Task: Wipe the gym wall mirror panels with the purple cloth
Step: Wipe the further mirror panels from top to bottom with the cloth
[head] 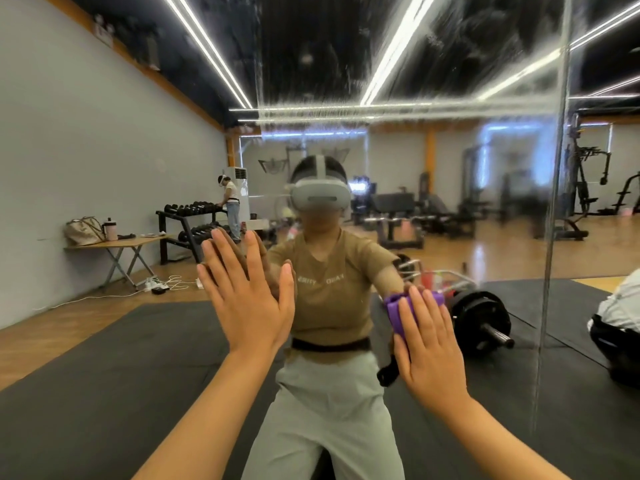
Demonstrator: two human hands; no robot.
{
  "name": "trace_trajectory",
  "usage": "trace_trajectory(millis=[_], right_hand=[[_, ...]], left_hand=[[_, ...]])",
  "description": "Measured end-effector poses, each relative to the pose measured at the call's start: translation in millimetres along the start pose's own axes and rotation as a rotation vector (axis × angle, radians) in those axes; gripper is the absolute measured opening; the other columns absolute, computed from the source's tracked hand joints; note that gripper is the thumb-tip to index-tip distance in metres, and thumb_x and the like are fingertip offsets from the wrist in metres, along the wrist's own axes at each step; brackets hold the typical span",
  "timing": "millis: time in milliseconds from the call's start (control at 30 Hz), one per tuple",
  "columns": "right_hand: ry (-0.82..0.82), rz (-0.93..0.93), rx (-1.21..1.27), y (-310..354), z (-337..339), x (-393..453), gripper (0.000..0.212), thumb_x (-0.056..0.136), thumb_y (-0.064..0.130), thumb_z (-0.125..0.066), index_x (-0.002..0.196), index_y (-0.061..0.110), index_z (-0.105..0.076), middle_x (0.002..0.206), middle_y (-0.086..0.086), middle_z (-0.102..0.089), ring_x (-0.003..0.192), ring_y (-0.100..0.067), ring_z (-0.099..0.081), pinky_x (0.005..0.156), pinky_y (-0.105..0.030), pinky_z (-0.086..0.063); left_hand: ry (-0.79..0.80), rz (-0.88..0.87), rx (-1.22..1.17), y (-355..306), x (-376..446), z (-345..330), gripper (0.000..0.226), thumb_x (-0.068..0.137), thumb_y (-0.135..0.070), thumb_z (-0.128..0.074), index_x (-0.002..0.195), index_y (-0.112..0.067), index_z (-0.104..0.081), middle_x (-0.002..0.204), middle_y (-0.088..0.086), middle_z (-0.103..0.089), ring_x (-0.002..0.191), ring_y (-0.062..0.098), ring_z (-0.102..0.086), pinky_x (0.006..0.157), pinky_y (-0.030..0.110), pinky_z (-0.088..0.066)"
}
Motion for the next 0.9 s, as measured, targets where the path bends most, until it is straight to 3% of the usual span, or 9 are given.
trace_trajectory(millis=[233, 400, 600, 733, 900], right_hand=[[0.016, 0.025, 0.005, -9, 8, 15, 0.056, 0.106, 0.030, -0.036, 0.156, 0.007, -0.027, 0.168, -0.009, -0.016, 0.155, -0.026, -0.017, 0.127, -0.042, -0.013], [-0.041, -0.048, 0.015, -29, 17, 117, 0.059, 0.106, 0.030, -0.033, 0.159, 0.011, -0.016, 0.165, -0.016, -0.024, 0.154, -0.029, -0.017, 0.127, -0.043, -0.011], [-0.080, -0.151, 0.041, -56, 37, 214, 0.061, 0.104, 0.028, -0.035, 0.160, 0.007, -0.021, 0.167, -0.015, -0.019, 0.155, -0.030, -0.014, 0.127, -0.035, 0.001], [-0.120, -0.149, 0.046, -47, 26, 164, 0.061, 0.104, 0.028, -0.037, 0.158, 0.005, -0.022, 0.165, -0.018, -0.023, 0.153, -0.033, -0.018, 0.127, -0.044, -0.008], [0.009, 0.006, 0.004, -33, 14, 23, 0.063, 0.107, 0.036, -0.032, 0.161, 0.011, -0.013, 0.168, -0.012, -0.012, 0.155, -0.031, -0.013, 0.126, -0.047, -0.011]], left_hand=[[-0.006, -0.050, 0.036, 8, -2, -5, 0.079, 0.101, -0.061, -0.032, 0.161, -0.012, -0.018, 0.165, 0.027, -0.003, 0.153, 0.044, -0.002, 0.122, 0.063, -0.008], [0.020, -0.062, 0.037, 5, -2, -6, 0.068, 0.102, -0.058, -0.033, 0.160, -0.023, -0.025, 0.165, 0.029, -0.002, 0.153, 0.046, 0.001, 0.121, 0.065, -0.005], [0.042, -0.032, 0.005, 1, -4, -1, 0.068, 0.102, -0.055, -0.032, 0.161, -0.023, -0.021, 0.167, 0.020, 0.001, 0.153, 0.042, 0.003, 0.121, 0.065, -0.005], [0.058, -0.015, -0.050, -6, -8, -3, 0.067, 0.103, -0.048, -0.032, 0.162, -0.019, -0.018, 0.170, 0.006, -0.003, 0.155, 0.037, 0.004, 0.122, 0.061, -0.002], [0.127, -0.009, -0.082, -7, -14, -1, 0.066, 0.104, -0.045, -0.027, 0.162, -0.020, -0.007, 0.170, -0.001, 0.004, 0.156, 0.026, 0.009, 0.125, 0.053, 0.001]])
Point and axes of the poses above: each hand's wrist, its own x-axis towards the middle knuckle, its own z-axis out of the back of the hand, y = z × x, the point moved 3 cm from there along x, towards the middle knuckle
